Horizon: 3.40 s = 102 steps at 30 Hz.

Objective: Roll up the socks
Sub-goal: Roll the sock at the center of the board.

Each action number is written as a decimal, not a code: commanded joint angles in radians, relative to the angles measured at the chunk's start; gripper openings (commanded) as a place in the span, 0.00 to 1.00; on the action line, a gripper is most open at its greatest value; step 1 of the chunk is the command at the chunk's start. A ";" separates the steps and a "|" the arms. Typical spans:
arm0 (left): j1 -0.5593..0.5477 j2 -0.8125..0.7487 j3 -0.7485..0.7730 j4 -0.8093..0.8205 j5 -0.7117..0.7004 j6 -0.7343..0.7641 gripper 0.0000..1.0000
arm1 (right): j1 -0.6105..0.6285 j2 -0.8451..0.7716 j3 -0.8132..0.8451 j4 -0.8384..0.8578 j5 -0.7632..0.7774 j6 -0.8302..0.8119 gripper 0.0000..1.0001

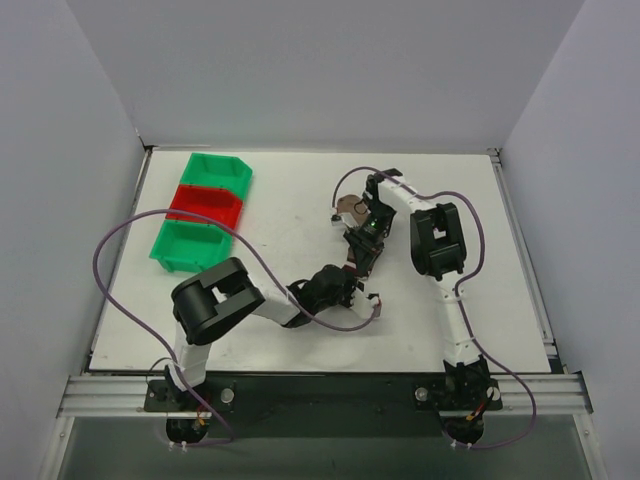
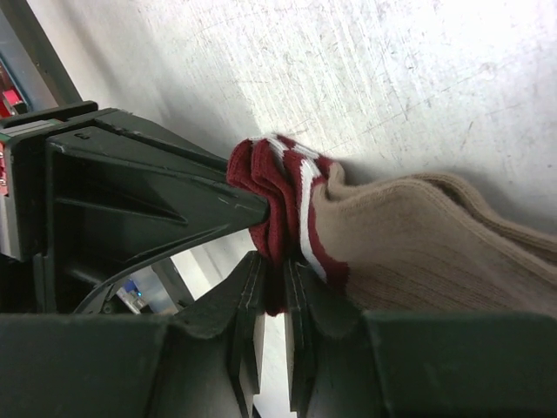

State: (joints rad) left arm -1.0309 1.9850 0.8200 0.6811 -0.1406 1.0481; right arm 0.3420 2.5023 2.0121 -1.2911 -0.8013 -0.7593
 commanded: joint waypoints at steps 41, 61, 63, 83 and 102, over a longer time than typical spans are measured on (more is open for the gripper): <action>0.083 -0.071 0.384 -1.018 0.317 -0.488 0.00 | 0.132 0.056 0.234 0.280 0.655 0.336 0.47; 0.209 0.069 0.583 -1.218 0.518 -0.513 0.00 | -0.080 -0.396 0.013 0.548 0.668 0.505 0.88; 0.210 0.098 0.623 -1.247 0.535 -0.516 0.00 | -0.113 -0.509 -0.123 0.637 0.662 0.529 0.87; 0.252 0.380 1.019 -1.597 0.697 -0.548 0.00 | -0.227 -1.267 -1.111 0.975 0.419 0.094 0.74; 0.287 0.606 1.355 -1.804 0.714 -0.643 0.00 | 0.216 -1.413 -1.596 1.461 0.684 -0.193 0.62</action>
State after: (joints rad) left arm -0.7387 2.4958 2.1662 -1.0763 0.6960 0.4370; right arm 0.4725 1.0218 0.4427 -0.0578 -0.2436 -0.9016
